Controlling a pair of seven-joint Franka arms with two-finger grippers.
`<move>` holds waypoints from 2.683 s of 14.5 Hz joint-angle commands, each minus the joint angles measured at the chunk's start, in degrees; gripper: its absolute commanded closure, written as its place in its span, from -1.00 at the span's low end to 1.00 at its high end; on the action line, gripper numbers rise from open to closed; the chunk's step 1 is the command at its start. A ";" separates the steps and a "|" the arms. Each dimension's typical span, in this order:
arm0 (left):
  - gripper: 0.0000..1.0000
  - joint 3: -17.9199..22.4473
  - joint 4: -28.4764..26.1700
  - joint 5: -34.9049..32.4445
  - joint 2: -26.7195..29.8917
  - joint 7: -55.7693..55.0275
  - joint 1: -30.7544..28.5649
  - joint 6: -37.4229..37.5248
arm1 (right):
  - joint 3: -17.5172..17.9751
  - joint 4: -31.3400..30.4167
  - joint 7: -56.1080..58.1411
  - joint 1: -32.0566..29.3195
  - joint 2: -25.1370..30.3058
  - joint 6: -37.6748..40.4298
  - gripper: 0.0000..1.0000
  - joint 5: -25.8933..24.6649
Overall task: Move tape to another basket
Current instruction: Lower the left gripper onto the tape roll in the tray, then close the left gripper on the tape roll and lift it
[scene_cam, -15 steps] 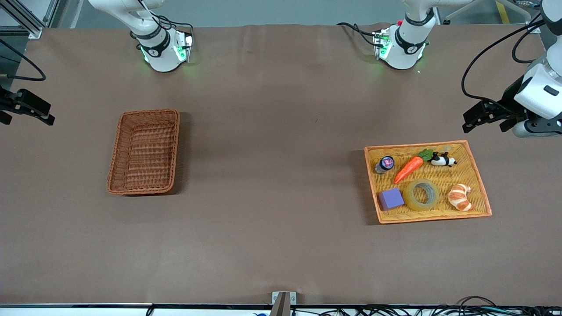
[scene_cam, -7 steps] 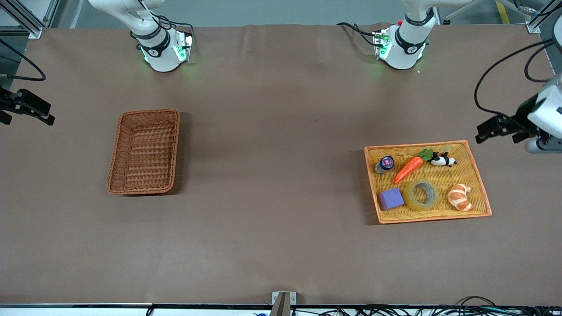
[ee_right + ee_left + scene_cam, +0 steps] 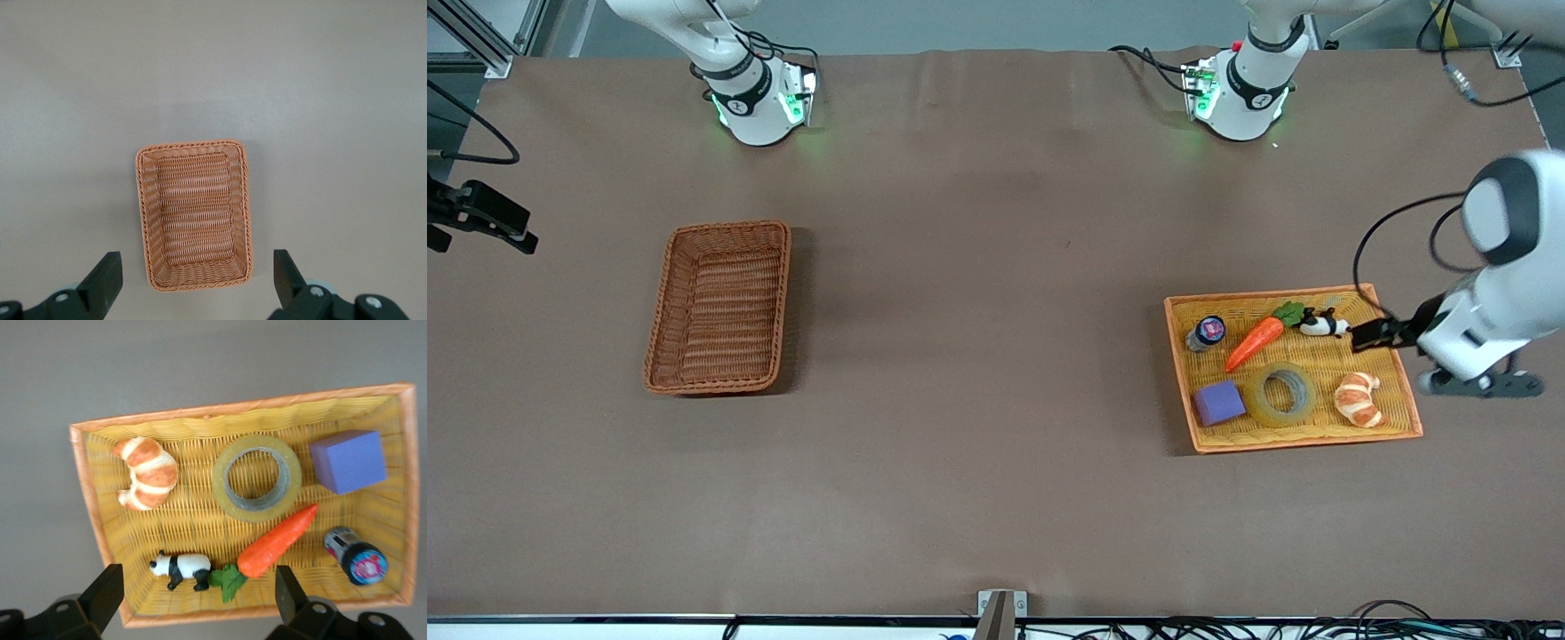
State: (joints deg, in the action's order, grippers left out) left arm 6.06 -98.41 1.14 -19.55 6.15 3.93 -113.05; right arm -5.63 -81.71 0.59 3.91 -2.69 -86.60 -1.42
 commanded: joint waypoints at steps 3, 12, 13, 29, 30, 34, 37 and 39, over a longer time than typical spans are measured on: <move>-0.99 -0.08 1.46 -0.70 -7.59 -0.25 0.38 -4.37 | 0.44 -0.64 -0.41 -0.83 0.50 -0.24 -1.00 1.07; -0.90 -0.34 3.93 -0.26 -16.83 -0.35 0.99 -9.03 | 0.44 -1.26 -0.41 -0.83 0.50 -0.50 -1.00 1.07; -0.76 -0.34 3.66 -0.26 -17.18 -0.43 1.08 -9.12 | 0.44 -1.26 -0.41 -0.83 0.50 -0.50 -1.00 1.07; 0.99 -0.87 2.70 1.06 -17.73 0.01 0.20 -16.24 | 0.44 -1.26 -0.41 -0.84 0.58 -0.06 -1.00 1.07; 0.99 -0.96 2.95 1.15 -16.93 -0.17 0.11 -16.24 | 0.44 -1.26 -0.41 -0.84 0.50 -0.15 -1.00 1.07; 0.99 -0.87 3.31 1.59 -10.43 -0.43 0.11 -14.50 | 0.44 -1.26 -0.41 -0.84 0.58 0.03 -1.00 1.07; 1.00 -3.58 4.36 0.97 -6.04 -0.70 0.12 -9.57 | 0.44 -1.26 -0.41 -0.84 0.58 0.03 -1.00 1.07; 1.00 -7.00 4.36 0.45 -3.83 -4.80 0.55 -6.24 | 0.44 -1.26 -0.33 -1.10 0.50 -0.06 -1.00 1.07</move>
State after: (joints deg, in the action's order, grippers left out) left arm 2.28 -93.26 1.89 -26.25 4.74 4.23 -122.35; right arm -5.63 -82.24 0.59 3.87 -2.72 -86.53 -1.41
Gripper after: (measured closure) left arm 0.780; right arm 0.000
